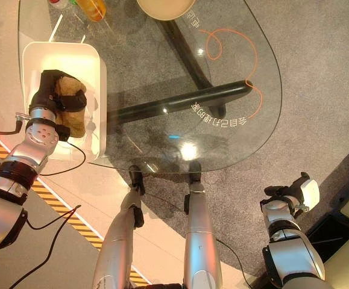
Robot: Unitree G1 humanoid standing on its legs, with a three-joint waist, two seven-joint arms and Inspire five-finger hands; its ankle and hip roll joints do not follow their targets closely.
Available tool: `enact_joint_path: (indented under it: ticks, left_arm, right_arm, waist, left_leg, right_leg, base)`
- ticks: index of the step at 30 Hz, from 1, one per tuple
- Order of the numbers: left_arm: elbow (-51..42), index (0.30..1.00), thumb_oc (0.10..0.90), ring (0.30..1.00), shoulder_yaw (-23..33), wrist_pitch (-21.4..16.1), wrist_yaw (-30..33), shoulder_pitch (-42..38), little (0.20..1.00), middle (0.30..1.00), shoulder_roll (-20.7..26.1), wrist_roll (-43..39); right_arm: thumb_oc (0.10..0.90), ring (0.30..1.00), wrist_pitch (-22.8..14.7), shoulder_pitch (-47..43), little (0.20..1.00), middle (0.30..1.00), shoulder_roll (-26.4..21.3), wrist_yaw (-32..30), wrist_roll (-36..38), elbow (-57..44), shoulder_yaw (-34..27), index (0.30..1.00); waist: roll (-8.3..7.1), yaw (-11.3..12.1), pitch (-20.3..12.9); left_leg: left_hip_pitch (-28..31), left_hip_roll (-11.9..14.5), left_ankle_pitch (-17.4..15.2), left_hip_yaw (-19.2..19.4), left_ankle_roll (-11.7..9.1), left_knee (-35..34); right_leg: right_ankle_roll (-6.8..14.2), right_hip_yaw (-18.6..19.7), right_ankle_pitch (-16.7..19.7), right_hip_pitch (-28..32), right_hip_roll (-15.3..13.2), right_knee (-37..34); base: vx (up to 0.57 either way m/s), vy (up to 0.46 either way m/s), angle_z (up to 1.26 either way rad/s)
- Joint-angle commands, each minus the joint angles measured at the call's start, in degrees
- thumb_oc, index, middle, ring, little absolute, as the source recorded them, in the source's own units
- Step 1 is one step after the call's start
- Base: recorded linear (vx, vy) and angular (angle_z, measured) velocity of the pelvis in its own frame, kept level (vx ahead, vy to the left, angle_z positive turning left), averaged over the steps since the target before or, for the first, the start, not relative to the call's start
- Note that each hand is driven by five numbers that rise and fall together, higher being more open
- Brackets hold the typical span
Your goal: Wipe the table with a cloth and put it in the basket.
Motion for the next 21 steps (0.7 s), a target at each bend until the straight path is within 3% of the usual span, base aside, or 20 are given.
enact_joint_path:
  ticks: [1, 2, 3, 4, 21]
  left_arm:
    - [3.4, 0.594, 0.443, 0.594, 2.7, -1.6, 1.3, -7.9, 0.543, 0.594, 2.3, 2.5]
    - [3.6, 0.745, 0.619, 0.745, 2.7, -1.4, 1.2, -7.9, 0.719, 0.745, 2.2, 2.5]
    - [3.7, 0.799, 0.682, 0.799, 2.7, -1.3, 1.1, -7.9, 0.782, 0.799, 2.1, 2.5]
    - [3.7, 0.900, 0.800, 0.900, 2.8, -1.3, 1.1, -7.8, 0.900, 0.900, 2.1, 2.4]
    - [4.8, 0.900, 0.800, 0.900, 3.2, -0.8, 1.5, -7.5, 0.900, 0.900, 2.3, 1.7]
  right_arm:
    - [0.800, 0.900, 0.6, 0.2, 0.900, 0.900, -3.3, -1.8, -1.4, 2.9, 1.3, 0.900]
    - [0.800, 0.900, 0.5, 0.2, 0.900, 0.900, -3.3, -1.8, -1.4, 2.9, 1.4, 0.900]
    - [0.800, 0.900, 0.5, 0.1, 0.900, 0.900, -3.3, -1.8, -1.4, 2.9, 1.4, 0.900]
    - [0.800, 0.900, 0.4, 0.2, 0.900, 0.900, -3.3, -1.8, -1.4, 2.9, 1.3, 0.900]
    - [0.800, 0.900, -0.1, 0.2, 0.900, 0.900, -3.2, -1.7, -1.4, 3.2, 1.3, 0.900]
  waist:
    - [0.57, -0.4, -1.4]
    - [0.48, -0.4, -1.4]
    - [0.46, -0.4, -1.4]
    - [0.43, -0.4, -1.4]
    - [0.28, -0.3, -1.4]
  left_leg:
    - [-1.3, -1.7, -9.4, -1.1, 1.4, 9.5]
    - [-1.4, -1.6, -9.3, -1.1, 1.4, 9.5]
    - [-1.4, -1.6, -9.3, -1.1, 1.4, 9.4]
    - [-1.5, -1.7, -9.3, -1.2, 1.4, 9.5]
    - [-1.3, -1.8, -9.4, -1.6, 1.6, 9.5]
  right_leg:
    - [0.6, -1.7, 2.9, 1.5, 0.9, -5.0]
    - [0.6, -1.8, 3.0, 1.5, 0.9, -5.0]
    - [0.6, -1.8, 3.0, 1.5, 0.9, -5.0]
    - [0.6, -1.8, 3.0, 1.4, 0.9, -5.0]
    - [0.7, -1.7, 3.1, 1.7, 1.1, -4.8]
  base:
    - [0.00, 0.000, 0.00]
    - [0.00, 0.000, 0.00]
    - [0.00, 0.000, 0.00]
    - [0.00, 0.000, 0.00]
    - [0.00, 0.000, 0.00]
